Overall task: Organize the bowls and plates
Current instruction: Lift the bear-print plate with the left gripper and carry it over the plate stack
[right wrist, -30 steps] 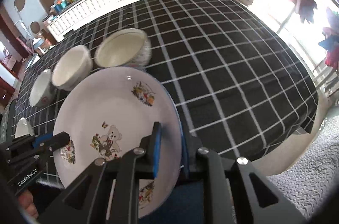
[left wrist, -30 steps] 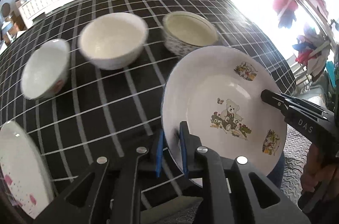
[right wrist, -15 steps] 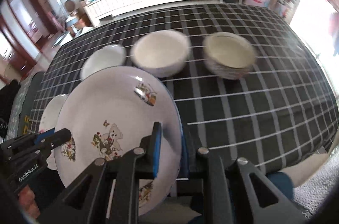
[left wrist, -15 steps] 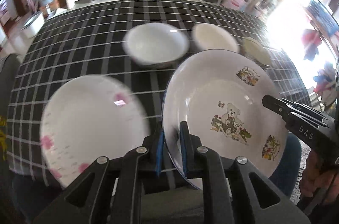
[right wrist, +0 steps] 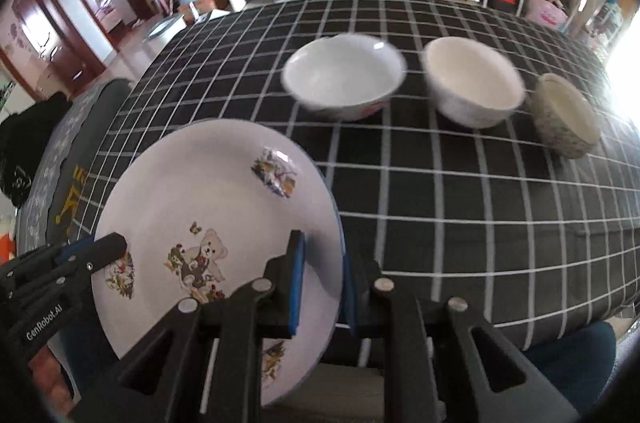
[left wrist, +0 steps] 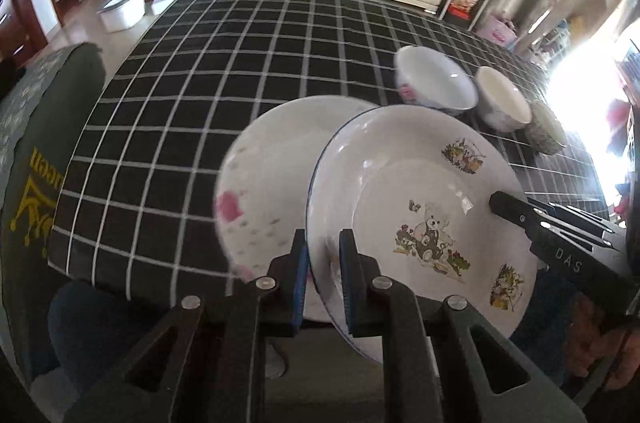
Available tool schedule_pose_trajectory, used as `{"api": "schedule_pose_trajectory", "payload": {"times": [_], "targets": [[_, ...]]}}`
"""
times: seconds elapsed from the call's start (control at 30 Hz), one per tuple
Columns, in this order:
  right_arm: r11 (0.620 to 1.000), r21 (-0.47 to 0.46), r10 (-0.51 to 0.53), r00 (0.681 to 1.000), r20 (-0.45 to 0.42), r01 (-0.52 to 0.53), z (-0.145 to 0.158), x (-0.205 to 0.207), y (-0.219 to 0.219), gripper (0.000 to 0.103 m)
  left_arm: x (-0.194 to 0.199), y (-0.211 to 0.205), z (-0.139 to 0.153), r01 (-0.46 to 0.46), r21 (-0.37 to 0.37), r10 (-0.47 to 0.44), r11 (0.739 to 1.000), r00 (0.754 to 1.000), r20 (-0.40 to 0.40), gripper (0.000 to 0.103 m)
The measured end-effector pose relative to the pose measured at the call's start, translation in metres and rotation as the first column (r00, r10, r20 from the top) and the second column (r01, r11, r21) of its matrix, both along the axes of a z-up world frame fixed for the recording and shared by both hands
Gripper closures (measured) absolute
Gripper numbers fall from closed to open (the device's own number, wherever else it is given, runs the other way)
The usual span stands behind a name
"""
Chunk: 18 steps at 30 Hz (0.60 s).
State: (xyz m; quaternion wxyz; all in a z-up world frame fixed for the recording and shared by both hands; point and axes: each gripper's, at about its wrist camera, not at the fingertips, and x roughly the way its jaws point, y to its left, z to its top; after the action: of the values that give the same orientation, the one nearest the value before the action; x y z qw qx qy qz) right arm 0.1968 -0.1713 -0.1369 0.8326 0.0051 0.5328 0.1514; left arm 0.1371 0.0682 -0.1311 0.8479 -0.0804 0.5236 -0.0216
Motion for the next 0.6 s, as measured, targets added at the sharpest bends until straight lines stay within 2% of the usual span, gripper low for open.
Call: {"api": "schedule_pose_trajectory", "payload": {"times": [0.3, 0.6], "targets": [[0.997, -0.036, 0.062, 0.998, -0.031, -0.063, -0.013, 0.001, 0.039, 0.081, -0.012, 0.037, -0.016, -0.056, -0.017, 0.056, 0.998, 0.998, -0.033, 0.091], [0.995, -0.073, 0.069, 0.997, -0.047, -0.072, -0.017, 0.004, 0.053, 0.081, -0.006, 0.042, -0.021, -0.053, -0.021, 0.052, 0.998, 0.998, -0.042, 0.091]]}}
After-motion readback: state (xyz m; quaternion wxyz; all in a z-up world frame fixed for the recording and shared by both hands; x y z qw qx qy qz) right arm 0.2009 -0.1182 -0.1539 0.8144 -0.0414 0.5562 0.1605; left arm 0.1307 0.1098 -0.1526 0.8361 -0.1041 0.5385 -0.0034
